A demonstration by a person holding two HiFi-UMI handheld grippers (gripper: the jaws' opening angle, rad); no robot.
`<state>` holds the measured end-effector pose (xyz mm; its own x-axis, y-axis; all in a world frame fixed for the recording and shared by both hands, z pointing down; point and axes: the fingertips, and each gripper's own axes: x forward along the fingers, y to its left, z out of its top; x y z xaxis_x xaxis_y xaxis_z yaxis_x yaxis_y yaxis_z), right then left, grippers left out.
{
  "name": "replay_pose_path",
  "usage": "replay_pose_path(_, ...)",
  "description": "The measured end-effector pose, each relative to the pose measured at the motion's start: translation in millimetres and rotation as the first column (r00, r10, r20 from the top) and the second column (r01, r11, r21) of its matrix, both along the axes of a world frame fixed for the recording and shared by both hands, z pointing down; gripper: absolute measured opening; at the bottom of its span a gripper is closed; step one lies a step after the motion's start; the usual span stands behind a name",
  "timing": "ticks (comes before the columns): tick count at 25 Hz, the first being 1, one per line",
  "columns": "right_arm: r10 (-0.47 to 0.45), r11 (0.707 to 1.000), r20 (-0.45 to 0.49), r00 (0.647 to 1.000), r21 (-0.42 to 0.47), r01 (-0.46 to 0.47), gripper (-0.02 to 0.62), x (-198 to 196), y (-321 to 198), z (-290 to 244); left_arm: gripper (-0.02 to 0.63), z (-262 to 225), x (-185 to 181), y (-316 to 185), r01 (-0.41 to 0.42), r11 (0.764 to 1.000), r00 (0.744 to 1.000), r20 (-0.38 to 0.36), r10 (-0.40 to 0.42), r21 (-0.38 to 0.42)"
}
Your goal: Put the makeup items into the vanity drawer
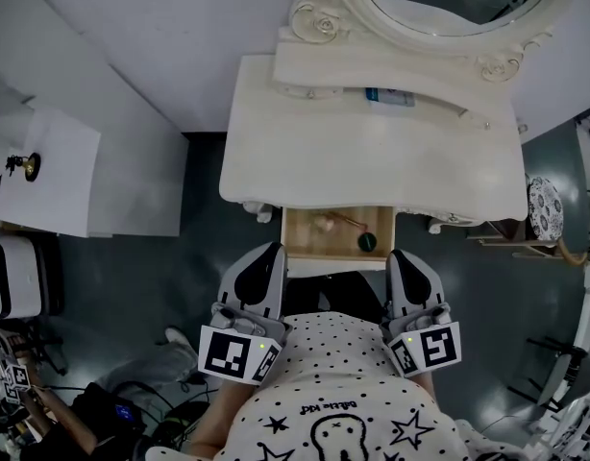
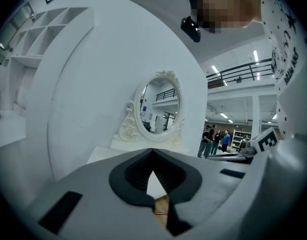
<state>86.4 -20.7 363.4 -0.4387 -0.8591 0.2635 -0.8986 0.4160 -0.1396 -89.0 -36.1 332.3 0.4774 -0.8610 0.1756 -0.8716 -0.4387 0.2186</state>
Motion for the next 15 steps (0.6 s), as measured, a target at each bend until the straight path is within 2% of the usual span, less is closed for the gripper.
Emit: replay_pose_path(15,-0.065,0.998,-0.018,0.998,-0.022,0.065,0.008,-24.3,0.5,5.4,-0.005,2.0,3.4,0.9,-0.029,1.0,1.0,-0.009,0.029,0.001)
